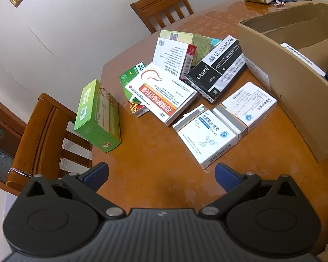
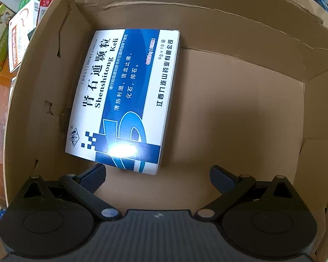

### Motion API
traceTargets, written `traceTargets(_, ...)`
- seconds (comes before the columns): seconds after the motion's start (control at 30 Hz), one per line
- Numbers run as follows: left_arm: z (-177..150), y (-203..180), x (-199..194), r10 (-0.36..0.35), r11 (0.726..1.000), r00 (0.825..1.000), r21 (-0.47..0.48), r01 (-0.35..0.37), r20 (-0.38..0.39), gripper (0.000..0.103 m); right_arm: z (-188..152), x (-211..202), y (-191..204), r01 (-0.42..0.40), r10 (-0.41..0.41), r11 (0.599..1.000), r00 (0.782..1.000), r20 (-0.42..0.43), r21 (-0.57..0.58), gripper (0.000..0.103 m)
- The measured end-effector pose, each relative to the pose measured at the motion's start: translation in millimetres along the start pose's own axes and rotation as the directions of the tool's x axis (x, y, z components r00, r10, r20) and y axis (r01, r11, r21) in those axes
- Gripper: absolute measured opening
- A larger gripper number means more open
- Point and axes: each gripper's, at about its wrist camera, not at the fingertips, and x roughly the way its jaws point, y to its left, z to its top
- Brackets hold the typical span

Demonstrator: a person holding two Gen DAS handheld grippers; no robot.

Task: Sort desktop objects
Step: 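Withdraw the right gripper from the cardboard box back toward the table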

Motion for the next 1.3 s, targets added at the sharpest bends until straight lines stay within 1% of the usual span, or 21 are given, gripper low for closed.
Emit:
traceTargets(0.17, 0, 0, 0, 0.001, 1.000, 1.000, 0.001, -0.002, 0.004, 0.103, 1, -8, 5, -0.041, 0.041, 0.999, 0.999, 0.034, 0.018, 0.103)
traceTargets(0.4, -1, 2, -2, 0.003, 1.000, 1.000, -0.005, -0.003, 0.011, 0.103, 3, -15, 3, -0.056, 0.050, 0.995, 0.996, 0.081, 0.077, 0.103)
traceTargets(0.67, -4, 5, -5, -0.007, 1.000, 1.000, -0.012, 0.007, 0.025, 0.103, 3, -22, 4, -0.042, 0.029, 0.992, 0.994, 0.105, 0.120, 0.103)
traceTargets(0.8, -7, 6, -6, -0.023, 1.000, 0.999, -0.008, 0.024, 0.034, 0.103, -1, -35, 1, -0.025, -0.001, 0.985, 0.989, 0.150, 0.171, 0.103)
traceTargets(0.9, -10, 8, -7, -0.042, 0.999, 0.998, 0.001, 0.042, 0.049, 0.103, -7, -48, -5, -0.011, -0.034, 0.974, 0.981, 0.192, 0.228, 0.103)
traceTargets(0.93, -11, 9, -7, -0.048, 0.999, 0.997, 0.003, 0.048, 0.055, 0.103, -9, -54, -16, -0.009, -0.047, 0.967, 0.976, 0.211, 0.254, 0.103)
traceTargets(0.97, -12, 11, -7, -0.054, 0.999, 0.997, 0.003, 0.054, 0.060, 0.103, -9, -63, -41, -0.009, -0.057, 0.960, 0.972, 0.229, 0.278, 0.103)
traceTargets(1.0, -13, 13, -7, -0.060, 0.998, 0.996, 0.004, 0.060, 0.065, 0.103, -11, -71, -57, -0.009, -0.070, 0.952, 0.966, 0.249, 0.306, 0.103)
traceTargets(1.03, -15, 15, -7, -0.066, 0.998, 0.995, 0.003, 0.066, 0.070, 0.103, -20, -78, -68, -0.010, -0.088, 0.941, 0.958, 0.272, 0.339, 0.103)
traceTargets(1.07, -16, 18, -7, -0.073, 0.997, 0.995, 0.000, 0.073, 0.075, 0.103, -50, -92, -93, -0.011, -0.106, 0.929, 0.950, 0.292, 0.371, 0.103)
traceTargets(1.1, -18, 21, -6, -0.080, 0.997, 0.994, -0.003, 0.081, 0.079, 0.103, -85, -112, -109, -0.011, -0.124, 0.916, 0.943, 0.309, 0.402, 0.103)
traceTargets(1.13, -20, 24, -5, -0.088, 0.996, 0.993, -0.006, 0.089, 0.083, 0.103, -86, -116, -109, -0.009, -0.145, 0.902, 0.935, 0.324, 0.431, 0.103)
traceTargets(1.23, -25, 34, -3, -0.108, 0.994, 0.990, -0.012, 0.109, 0.095, 0.103, -104, -140, -108, 0.001, -0.209, 0.872, 0.905, 0.371, 0.489, 0.103)
traceTargets(1.27, -28, 37, -2, -0.117, 0.993, 0.988, -0.015, 0.119, 0.101, 0.103, -105, -148, -105, 0.000, -0.223, 0.868, 0.893, 0.392, 0.496, 0.103)
traceTargets(1.3, -30, 41, -1, -0.126, 0.992, 0.986, -0.018, 0.128, 0.106, 0.103, -99, -155, -96, -0.007, -0.224, 0.876, 0.879, 0.421, 0.482, 0.103)
